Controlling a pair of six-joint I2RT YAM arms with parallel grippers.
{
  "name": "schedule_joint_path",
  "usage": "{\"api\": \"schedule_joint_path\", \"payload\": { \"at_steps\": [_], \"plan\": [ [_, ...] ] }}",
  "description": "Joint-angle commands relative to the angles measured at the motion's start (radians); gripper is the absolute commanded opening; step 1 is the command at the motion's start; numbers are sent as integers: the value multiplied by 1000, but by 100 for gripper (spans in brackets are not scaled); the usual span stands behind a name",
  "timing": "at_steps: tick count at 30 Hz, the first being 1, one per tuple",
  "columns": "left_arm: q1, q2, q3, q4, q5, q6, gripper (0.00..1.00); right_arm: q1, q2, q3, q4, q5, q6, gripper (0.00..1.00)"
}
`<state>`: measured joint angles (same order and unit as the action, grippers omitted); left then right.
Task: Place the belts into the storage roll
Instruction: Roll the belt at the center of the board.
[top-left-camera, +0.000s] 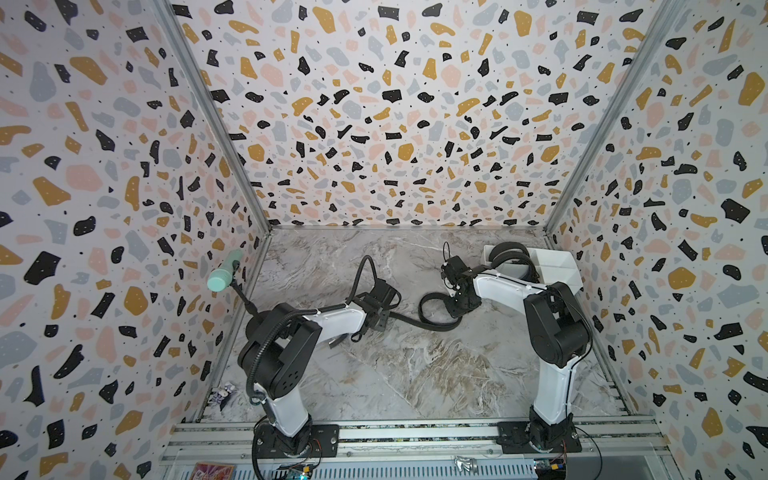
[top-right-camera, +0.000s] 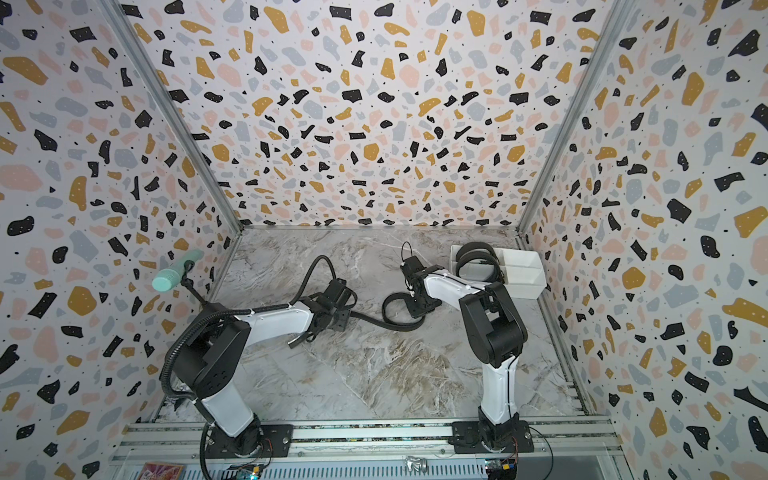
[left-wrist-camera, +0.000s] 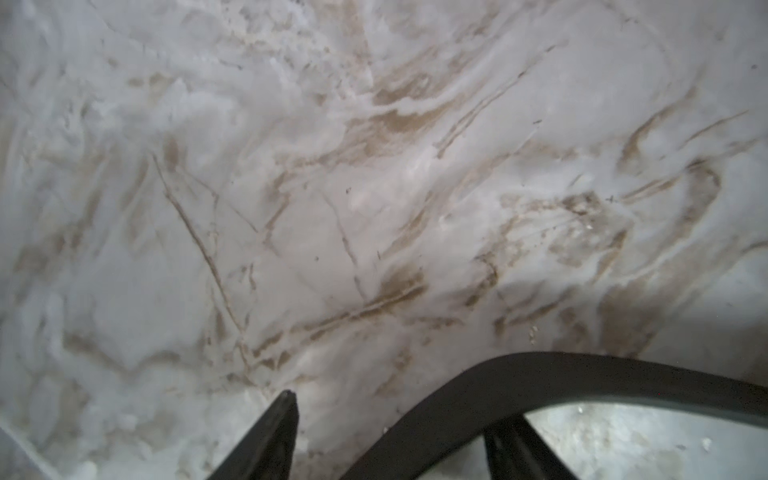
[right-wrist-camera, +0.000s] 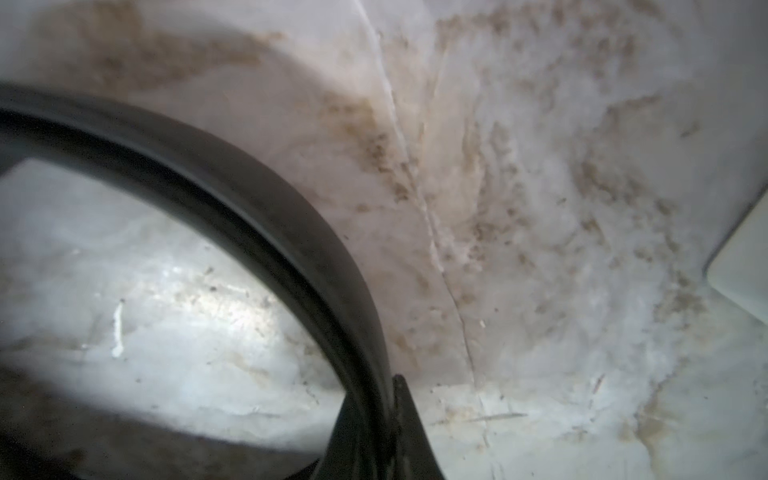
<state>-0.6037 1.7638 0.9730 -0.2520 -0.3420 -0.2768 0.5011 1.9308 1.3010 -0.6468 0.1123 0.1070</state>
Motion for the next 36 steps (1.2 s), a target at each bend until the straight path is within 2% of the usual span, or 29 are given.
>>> {"api": "schedule_joint_path", "payload": {
  "at_steps": [1, 5, 12, 22, 29, 33, 36],
  "plan": [
    [9, 65, 73, -73, -67, 40, 84, 4, -33, -66, -92, -6, -17, 0],
    [5, 131, 183, -69, -29, 75, 100, 36, -49, -105, -74, -32, -11, 0],
    [-56, 205, 315, -94, -47, 131, 99, 103, -43, -127, -42, -70, 18, 0],
    [-86, 97, 286, -111, -100, 166, 99, 147, -28, -120, -24, -98, 36, 0],
    [-94, 5, 234, -112, -76, 140, 99, 147, -37, -132, -20, -106, 37, 0],
    [-100, -51, 190, -112, -14, 64, 99, 147, -40, -131, -23, -106, 36, 0],
    [-100, -136, 115, -86, 46, -72, 100, 147, -42, -135, -18, -107, 36, 0]
  ]
}}
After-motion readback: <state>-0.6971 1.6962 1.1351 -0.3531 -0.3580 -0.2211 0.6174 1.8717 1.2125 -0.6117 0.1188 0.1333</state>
